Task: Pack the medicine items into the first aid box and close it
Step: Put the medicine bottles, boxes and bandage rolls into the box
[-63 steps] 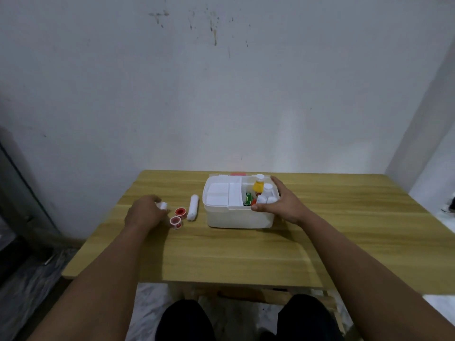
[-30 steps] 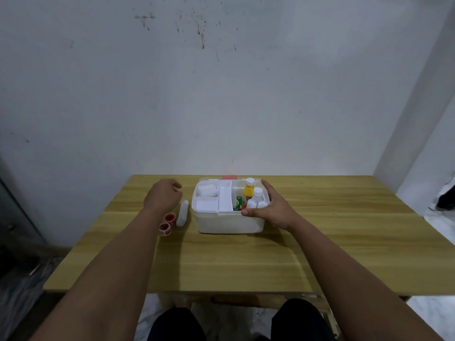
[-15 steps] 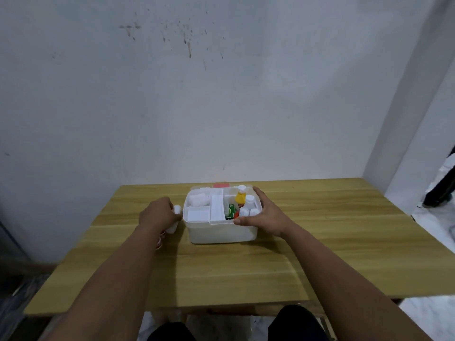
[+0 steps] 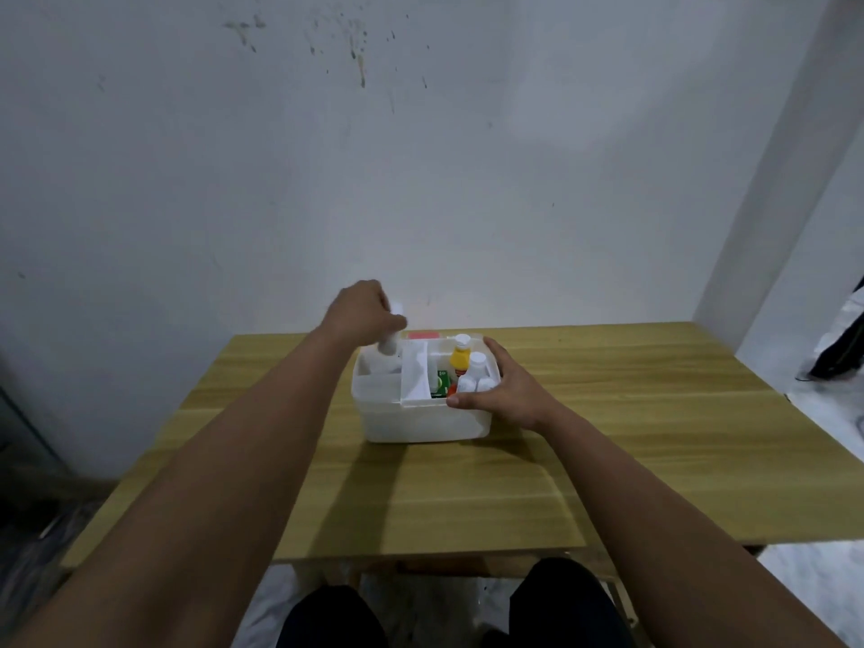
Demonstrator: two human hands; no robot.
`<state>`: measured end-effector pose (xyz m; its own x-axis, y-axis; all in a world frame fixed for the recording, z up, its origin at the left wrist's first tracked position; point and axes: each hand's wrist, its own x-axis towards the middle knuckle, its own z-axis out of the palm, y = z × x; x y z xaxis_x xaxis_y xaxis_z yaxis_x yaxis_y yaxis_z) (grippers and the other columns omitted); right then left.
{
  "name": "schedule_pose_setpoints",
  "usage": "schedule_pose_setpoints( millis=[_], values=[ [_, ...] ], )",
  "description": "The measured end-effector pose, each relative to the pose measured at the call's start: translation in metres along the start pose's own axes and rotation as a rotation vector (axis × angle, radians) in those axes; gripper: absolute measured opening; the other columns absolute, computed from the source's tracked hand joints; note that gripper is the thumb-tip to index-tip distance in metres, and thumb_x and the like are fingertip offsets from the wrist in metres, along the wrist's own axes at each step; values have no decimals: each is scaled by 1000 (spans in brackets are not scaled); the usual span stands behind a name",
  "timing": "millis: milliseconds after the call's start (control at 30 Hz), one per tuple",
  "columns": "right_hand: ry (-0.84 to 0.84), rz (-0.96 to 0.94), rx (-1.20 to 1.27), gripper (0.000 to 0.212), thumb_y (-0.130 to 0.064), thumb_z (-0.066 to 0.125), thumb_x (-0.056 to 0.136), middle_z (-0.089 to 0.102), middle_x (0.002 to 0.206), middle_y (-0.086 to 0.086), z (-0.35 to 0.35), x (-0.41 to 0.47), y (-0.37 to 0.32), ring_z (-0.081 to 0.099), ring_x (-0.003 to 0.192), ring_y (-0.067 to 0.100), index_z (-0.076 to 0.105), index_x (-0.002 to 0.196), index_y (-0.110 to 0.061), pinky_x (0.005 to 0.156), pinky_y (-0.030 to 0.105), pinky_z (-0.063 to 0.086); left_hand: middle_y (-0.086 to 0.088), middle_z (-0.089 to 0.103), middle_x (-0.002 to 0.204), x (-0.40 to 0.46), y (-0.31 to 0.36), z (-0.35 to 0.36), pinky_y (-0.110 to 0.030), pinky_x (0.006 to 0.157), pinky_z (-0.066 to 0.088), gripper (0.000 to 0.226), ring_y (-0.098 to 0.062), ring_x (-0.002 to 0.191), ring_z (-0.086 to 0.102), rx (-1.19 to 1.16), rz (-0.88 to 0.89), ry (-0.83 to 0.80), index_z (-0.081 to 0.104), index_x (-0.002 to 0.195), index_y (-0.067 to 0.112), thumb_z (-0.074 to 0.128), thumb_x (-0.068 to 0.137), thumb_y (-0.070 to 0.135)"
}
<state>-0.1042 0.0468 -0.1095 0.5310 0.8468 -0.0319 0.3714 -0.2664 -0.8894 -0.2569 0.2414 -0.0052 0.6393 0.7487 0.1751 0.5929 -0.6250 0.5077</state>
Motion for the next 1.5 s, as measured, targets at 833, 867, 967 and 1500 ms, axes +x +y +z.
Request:
schedule_pose_setpoints(
  millis=[833,867,967,1500],
  values=[
    [5,-15,-11,149,-67,96,42,52,147,-10,-2,-1,-1,57,129,16,16,163,-34,109,43,50,-8,59,122,-31,-91,-22,-34,76,54,56,-27,107,59,37,-306,-304,60,144,18,72,91,5],
    [6,-23,-19,148,-66,96,44,52,147,-10,-2,-2,-2,56,129,16,16,163,-33,108,42,50,-7,57,123,-37,-99,-25,-35,77,54,62,-27,109,59,59,-350,-368,55,148,20,75,90,8],
    [11,-20,-38,121,-46,98,61,59,129,-18,-4,-2,0,62,113,7,28,158,-26,90,22,53,-5,55,123,-51,-120,-24,-32,71,52,74,-26,110,58,106,-400,-432,50,153,23,84,87,24],
    [2,-20,11,142,-54,97,54,49,151,-5,-2,-9,-7,53,129,16,13,165,-28,109,36,47,0,72,103,-84,-145,40,-34,78,58,37,-18,91,68,192,-298,-115,68,121,24,75,92,47]
  ],
)
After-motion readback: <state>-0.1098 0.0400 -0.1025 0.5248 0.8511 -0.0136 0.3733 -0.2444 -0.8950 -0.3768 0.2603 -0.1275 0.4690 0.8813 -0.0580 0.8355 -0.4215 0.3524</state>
